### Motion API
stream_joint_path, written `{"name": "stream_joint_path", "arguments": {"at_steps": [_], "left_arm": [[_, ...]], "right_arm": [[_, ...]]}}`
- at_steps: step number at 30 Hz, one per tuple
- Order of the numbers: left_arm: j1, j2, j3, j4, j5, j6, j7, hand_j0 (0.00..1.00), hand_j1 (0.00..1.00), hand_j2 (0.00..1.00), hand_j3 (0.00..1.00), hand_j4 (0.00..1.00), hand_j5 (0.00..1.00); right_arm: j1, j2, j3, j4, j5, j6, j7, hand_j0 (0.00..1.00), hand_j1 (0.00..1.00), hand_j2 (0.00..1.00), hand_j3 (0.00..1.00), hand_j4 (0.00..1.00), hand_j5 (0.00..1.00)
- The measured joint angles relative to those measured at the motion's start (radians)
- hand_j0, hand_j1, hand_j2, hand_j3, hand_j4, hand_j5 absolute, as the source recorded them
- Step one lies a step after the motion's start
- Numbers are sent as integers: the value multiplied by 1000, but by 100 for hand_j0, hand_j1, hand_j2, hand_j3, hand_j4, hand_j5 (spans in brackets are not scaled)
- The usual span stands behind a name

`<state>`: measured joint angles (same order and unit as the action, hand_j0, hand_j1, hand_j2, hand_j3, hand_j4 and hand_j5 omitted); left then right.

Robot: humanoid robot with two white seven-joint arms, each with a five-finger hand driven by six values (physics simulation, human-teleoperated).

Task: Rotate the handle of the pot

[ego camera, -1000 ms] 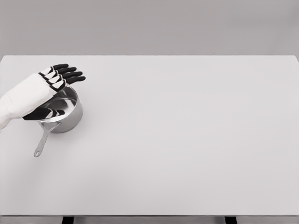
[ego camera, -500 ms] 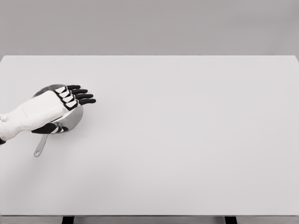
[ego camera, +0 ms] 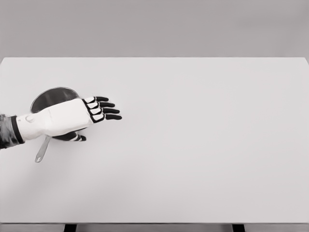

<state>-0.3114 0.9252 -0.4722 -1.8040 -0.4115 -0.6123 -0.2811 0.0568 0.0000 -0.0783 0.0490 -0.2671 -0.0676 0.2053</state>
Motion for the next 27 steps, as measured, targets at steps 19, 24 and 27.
{"name": "stream_joint_path", "arguments": {"at_steps": [19, 24, 27], "left_arm": [[75, 48, -26, 0, -21, 0, 1, 100, 100, 100, 100, 100, 100], [86, 50, 5, 1, -31, 0, -1, 100, 100, 100, 100, 100, 100], [124, 50, 30, 2, -33, 0, -1, 100, 100, 100, 100, 100, 100]], "right_arm": [[0, 0, 0, 0, 0, 0, 0, 100, 100, 100, 100, 100, 100], [0, 0, 0, 0, 0, 0, 0, 100, 100, 100, 100, 100, 100], [0, 0, 0, 0, 0, 0, 0, 100, 100, 100, 100, 100, 100]]}}
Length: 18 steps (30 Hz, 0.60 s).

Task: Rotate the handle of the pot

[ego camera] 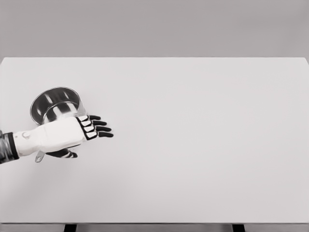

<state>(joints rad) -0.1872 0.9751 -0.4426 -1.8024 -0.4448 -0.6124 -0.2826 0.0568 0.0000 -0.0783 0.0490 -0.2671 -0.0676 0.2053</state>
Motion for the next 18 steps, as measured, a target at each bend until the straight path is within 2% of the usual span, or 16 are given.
{"name": "stream_joint_path", "arguments": {"at_steps": [11, 18], "left_arm": [[28, -10, 32, 5, -26, 0, 1, 100, 100, 100, 100, 100, 100], [91, -15, 90, 7, -39, 0, 1, 100, 100, 100, 100, 100, 100]], "right_arm": [[0, 0, 0, 0, 0, 0, 0, 100, 100, 100, 100, 100, 100], [0, 0, 0, 0, 0, 0, 0, 100, 100, 100, 100, 100, 100]]}}
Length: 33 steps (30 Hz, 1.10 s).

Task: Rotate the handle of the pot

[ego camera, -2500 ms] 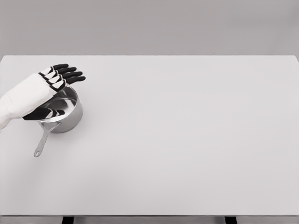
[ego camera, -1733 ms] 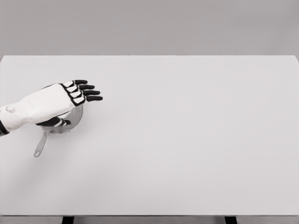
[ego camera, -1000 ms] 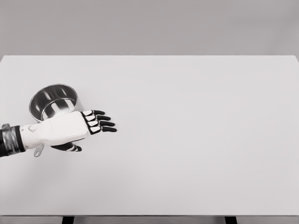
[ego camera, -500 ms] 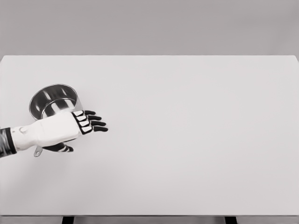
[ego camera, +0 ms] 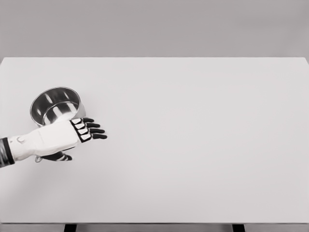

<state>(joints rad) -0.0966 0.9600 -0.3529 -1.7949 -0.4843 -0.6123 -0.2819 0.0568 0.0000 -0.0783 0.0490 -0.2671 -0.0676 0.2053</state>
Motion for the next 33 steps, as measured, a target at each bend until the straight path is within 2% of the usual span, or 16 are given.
{"name": "stream_joint_path", "arguments": {"at_steps": [18, 22, 33], "left_arm": [[8, -2, 49, 37, -78, 0, -2, 100, 100, 100, 100, 100, 100], [49, -2, 80, 44, -80, 0, -3, 100, 100, 100, 100, 100, 100], [78, -1, 161, 45, -79, 0, -3, 100, 100, 100, 100, 100, 100]], "right_arm": [[0, 0, 0, 0, 0, 0, 0, 100, 100, 100, 100, 100, 100], [0, 0, 0, 0, 0, 0, 0, 100, 100, 100, 100, 100, 100], [0, 0, 0, 0, 0, 0, 0, 100, 100, 100, 100, 100, 100]]}}
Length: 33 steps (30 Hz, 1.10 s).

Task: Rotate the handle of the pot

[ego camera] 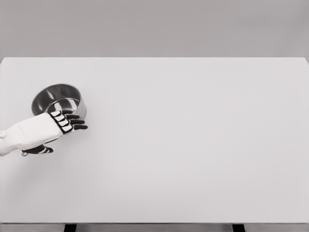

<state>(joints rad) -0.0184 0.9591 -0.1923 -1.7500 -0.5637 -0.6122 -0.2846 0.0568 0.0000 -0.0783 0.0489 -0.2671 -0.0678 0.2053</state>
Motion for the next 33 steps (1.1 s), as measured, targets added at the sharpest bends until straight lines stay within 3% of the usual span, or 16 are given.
{"name": "stream_joint_path", "arguments": {"at_steps": [33], "left_arm": [[43, 0, 142, 26, 0, 0, -1, 100, 100, 100, 100, 100, 100]], "right_arm": [[0, 0, 0, 0, 0, 0, 0, 100, 100, 100, 100, 100, 100]]}}
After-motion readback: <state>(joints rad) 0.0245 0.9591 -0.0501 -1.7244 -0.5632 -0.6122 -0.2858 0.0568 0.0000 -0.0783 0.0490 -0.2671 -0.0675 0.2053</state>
